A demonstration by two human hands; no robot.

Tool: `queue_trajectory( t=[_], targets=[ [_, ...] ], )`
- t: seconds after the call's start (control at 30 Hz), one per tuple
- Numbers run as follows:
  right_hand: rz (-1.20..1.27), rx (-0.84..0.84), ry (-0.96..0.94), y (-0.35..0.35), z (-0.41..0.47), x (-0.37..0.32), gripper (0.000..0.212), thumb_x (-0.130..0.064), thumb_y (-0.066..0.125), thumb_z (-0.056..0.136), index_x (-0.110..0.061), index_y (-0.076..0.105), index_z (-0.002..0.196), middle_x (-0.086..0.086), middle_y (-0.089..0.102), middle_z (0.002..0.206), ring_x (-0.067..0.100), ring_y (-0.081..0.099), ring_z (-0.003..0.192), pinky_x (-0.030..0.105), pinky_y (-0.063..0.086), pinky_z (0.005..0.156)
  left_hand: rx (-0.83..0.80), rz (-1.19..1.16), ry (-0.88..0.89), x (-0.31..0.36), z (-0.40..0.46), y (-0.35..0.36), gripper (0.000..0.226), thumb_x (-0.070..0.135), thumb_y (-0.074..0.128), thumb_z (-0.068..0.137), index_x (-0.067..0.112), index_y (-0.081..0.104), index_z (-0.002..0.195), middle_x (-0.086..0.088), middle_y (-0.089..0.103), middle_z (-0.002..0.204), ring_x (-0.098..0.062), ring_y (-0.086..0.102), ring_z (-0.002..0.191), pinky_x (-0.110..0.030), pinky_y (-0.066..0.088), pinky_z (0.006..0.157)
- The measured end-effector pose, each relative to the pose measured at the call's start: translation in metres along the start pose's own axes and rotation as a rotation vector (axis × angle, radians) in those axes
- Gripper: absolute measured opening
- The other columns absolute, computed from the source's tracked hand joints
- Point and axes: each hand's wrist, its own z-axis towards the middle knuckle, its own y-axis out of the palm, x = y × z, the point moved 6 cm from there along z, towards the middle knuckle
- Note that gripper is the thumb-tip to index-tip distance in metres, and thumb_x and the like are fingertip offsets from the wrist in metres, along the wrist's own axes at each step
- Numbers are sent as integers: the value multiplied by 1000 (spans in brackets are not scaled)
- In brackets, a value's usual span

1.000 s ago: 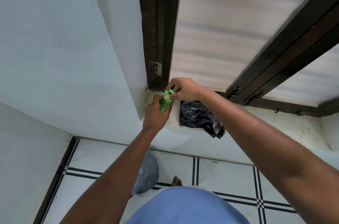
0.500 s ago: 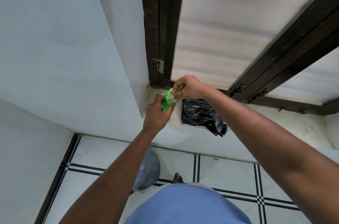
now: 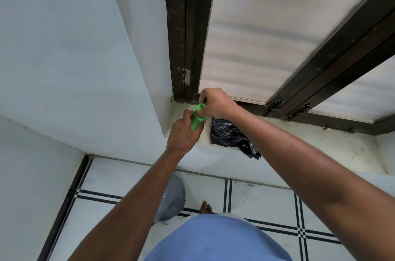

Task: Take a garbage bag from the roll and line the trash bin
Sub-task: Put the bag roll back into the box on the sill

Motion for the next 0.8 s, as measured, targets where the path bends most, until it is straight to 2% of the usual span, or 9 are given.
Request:
queue_trajectory(
  t=[0.13, 0.3, 0.37, 0.43, 0.53, 0.6, 0.63, 0.7, 0.8],
  targets=[
    [47, 69, 5, 2, -7, 3, 41, -42, 93, 82, -22, 71, 111, 0, 72, 100, 23, 67, 91, 42, 59, 75, 2, -33, 16, 2, 2, -5, 55, 43, 74, 102, 15, 46, 140, -12, 80, 115, -42, 77, 94, -45, 58, 75],
    [360, 3, 47, 4, -21, 11, 16, -38, 90, 85, -23, 84, 89, -8, 68, 72, 4, 54, 60, 19, 39, 54, 1, -20, 62, -3, 3, -14, 46, 41, 66, 107, 24, 50, 147, -9, 80, 107, -38, 76, 91, -34, 50, 72],
    [423, 13, 44, 6, -27, 13, 11, -31, 82, 92, -23, 86, 97, -4, 76, 84, 9, 66, 74, 22, 51, 65, -3, -3, 76, -4, 4, -14, 46, 40, 66, 107, 21, 52, 146, -10, 80, 108, -36, 76, 90, -31, 47, 71],
    [531, 32, 74, 12, -31, 21, 22, -21, 76, 94, -21, 80, 115, -3, 79, 110, 15, 74, 102, 33, 62, 90, 30, 1, 56, -6, 6, -13, 42, 40, 69, 106, 17, 57, 139, -10, 80, 104, -34, 76, 87, -30, 46, 69],
    [604, -75, 107, 36, -44, 27, 61, -9, 77, 94, -18, 55, 149, 0, 64, 142, 19, 63, 131, 36, 55, 111, 114, -220, -146, -19, 11, -13, 34, 47, 73, 101, 27, 58, 124, 1, 81, 105, -25, 79, 93, -37, 61, 78],
    [489, -128, 93, 52, -49, 31, 77, -15, 83, 90, -17, 46, 158, -5, 57, 140, 15, 58, 129, 35, 54, 110, 165, -495, -315, -28, 12, -6, 34, 53, 75, 97, 31, 57, 116, 7, 80, 105, -17, 80, 96, -47, 68, 87],
    [412, -114, 80, 58, -49, 32, 77, -19, 85, 89, -17, 50, 157, -7, 57, 136, 13, 59, 124, 34, 55, 106, 181, -623, -399, -31, 11, -1, 35, 51, 77, 96, 29, 56, 115, 4, 80, 107, -17, 81, 98, -51, 68, 88],
    [266, -4, 56, 60, -42, 33, 54, -23, 84, 88, -19, 67, 139, -7, 70, 122, 15, 68, 109, 38, 62, 94, 201, -822, -567, -36, 7, 10, 34, 38, 78, 100, 21, 54, 119, -7, 77, 116, -22, 80, 104, -47, 69, 86],
    [69, 40, 24, 62, -31, 32, 20, -19, 79, 90, -19, 74, 110, 1, 73, 104, 25, 65, 103, 46, 62, 81, 200, -822, -775, -48, -7, 23, 26, 32, 67, 108, 13, 55, 123, -11, 69, 112, -29, 75, 93, -35, 68, 74]
  ],
)
